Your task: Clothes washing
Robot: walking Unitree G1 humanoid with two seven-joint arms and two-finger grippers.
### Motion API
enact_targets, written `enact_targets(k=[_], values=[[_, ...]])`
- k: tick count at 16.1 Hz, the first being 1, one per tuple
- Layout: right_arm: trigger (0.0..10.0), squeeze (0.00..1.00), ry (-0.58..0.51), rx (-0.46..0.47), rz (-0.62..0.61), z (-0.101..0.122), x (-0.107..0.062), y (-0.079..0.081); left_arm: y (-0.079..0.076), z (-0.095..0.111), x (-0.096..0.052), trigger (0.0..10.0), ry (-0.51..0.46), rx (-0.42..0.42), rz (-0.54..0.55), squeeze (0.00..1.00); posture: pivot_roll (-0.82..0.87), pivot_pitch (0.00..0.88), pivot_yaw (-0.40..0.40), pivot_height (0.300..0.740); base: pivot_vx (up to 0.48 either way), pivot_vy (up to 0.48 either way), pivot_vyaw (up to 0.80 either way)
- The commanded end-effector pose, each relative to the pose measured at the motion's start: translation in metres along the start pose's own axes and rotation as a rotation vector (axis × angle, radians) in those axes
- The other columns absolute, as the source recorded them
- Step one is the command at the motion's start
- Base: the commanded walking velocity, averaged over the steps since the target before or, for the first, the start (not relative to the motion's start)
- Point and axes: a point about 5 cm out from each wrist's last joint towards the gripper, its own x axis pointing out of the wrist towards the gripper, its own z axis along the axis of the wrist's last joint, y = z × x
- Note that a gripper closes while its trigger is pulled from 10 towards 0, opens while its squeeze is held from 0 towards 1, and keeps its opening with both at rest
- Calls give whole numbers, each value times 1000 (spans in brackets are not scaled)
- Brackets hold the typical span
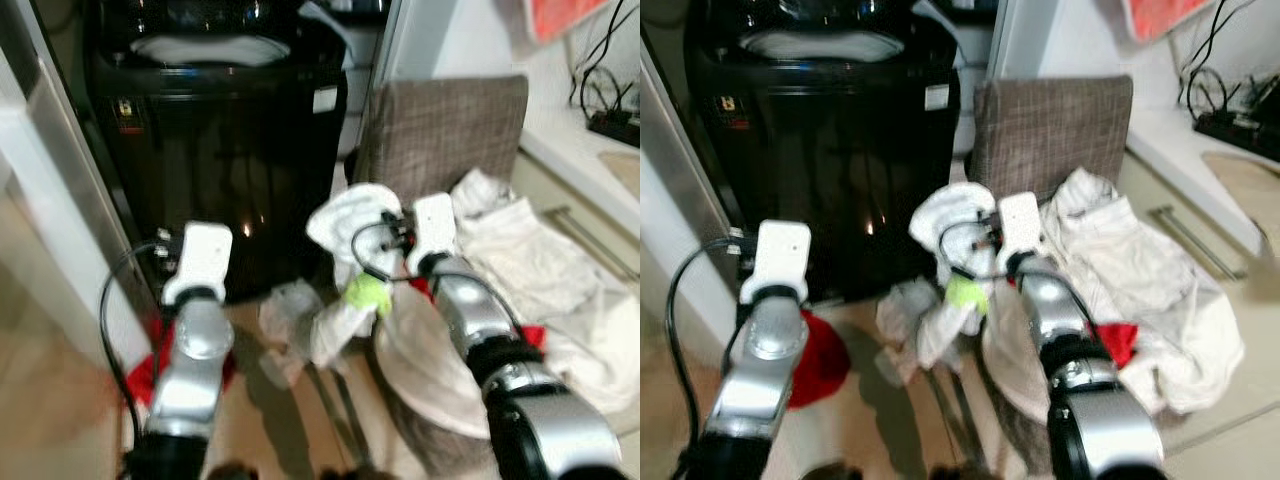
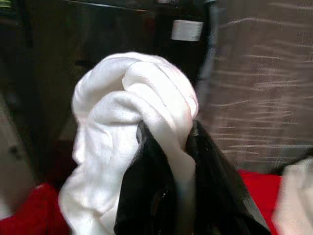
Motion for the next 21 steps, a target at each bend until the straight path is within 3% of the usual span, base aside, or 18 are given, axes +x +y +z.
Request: enact_targets(k=[1, 5, 6, 8, 15, 16, 19, 21], values=[[10000, 0, -42, -23, 27, 13, 6, 3, 4, 4, 1, 10000, -8, -4, 37, 0, 82, 0, -126, 740, 0, 0, 0], [10000, 106, -42, -14, 107, 17, 14, 21, 11, 8, 6, 10000, -19, 51, 86, 0, 129, 23, -168, 740, 0, 0, 0], [10000, 251, -32, -29, 140, 16, 17, 31, 9, 10, 6, 10000, -24, 58, 85, 0, 133, 11, -161, 740, 0, 0, 0], [10000, 314, -32, -24, 140, 17, 18, 31, 6, 12, 7, 10000, -23, 54, 73, 0, 122, 0, -145, 740, 0, 0, 0], [10000, 247, -53, 41, 81, 20, 19, 26, 11, 17, 23, 10000, -55, 87, 19, 0, 104, 0, -91, 740, 0, 0, 0], [10000, 0, -44, 43, 30, 21, 19, 20, 11, 16, 24, 10000, -56, 88, 14, 0, 97, 0, -85, 740, 0, 0, 0], [10000, 0, -79, 49, 19, 21, 15, 14, 5, 18, 22, 10000, -77, 95, -32, 0, 82, 0, -74, 740, 0, 0, 0], [10000, 0, -59, 48, -14, 15, 12, 11, 6, 15, 23, 10000, -70, 112, -54, 0, 78, 0, -17, 740, 0, 0, -722]])
